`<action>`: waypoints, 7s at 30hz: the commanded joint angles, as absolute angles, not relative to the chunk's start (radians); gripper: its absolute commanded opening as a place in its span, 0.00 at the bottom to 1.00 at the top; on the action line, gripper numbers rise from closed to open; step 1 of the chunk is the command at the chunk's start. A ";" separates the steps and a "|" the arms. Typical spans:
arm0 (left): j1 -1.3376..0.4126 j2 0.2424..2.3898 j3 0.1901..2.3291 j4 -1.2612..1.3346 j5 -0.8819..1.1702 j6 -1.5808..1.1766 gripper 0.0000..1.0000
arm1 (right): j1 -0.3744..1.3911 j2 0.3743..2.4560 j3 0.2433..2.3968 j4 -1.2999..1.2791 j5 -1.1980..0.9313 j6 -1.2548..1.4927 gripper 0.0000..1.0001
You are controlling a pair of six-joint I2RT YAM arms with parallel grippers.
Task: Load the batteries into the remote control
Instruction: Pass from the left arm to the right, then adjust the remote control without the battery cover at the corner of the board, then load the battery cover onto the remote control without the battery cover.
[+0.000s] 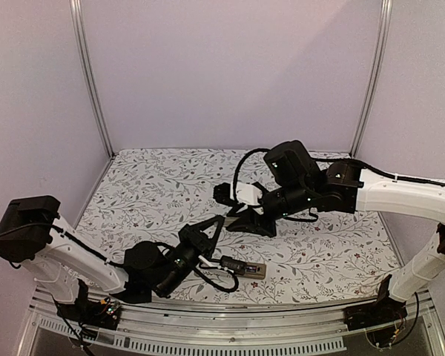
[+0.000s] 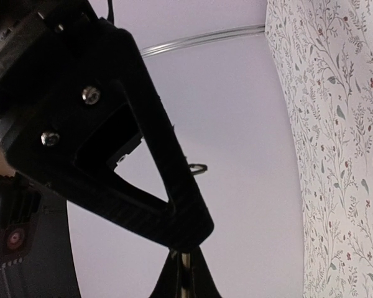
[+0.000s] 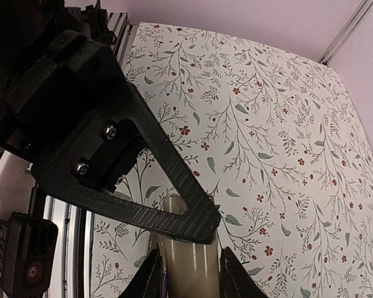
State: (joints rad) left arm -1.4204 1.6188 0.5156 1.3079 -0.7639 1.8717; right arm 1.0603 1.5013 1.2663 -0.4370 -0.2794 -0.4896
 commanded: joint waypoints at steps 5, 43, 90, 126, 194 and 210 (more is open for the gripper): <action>-1.436 1.600 0.533 1.528 -0.767 1.853 0.00 | 1.066 1.505 1.256 -0.415 -0.271 -0.483 0.19; -1.211 1.644 0.939 -0.273 0.106 0.413 0.95 | 0.747 1.417 1.085 -0.446 -0.267 -0.219 0.01; -1.116 1.726 0.848 -0.201 0.155 0.410 0.43 | 0.746 1.324 1.008 -0.419 -0.316 -0.240 0.00; -1.260 0.879 0.310 0.114 -0.154 -0.202 0.65 | 1.063 1.785 1.205 -0.661 -0.286 -0.546 0.00; -1.280 1.445 0.318 0.491 -0.071 0.129 0.43 | 1.059 1.864 1.197 -0.603 -0.265 -0.615 0.00; -1.277 1.471 0.329 0.488 -0.066 0.144 0.41 | 1.072 1.897 1.221 -0.584 -0.271 -0.599 0.00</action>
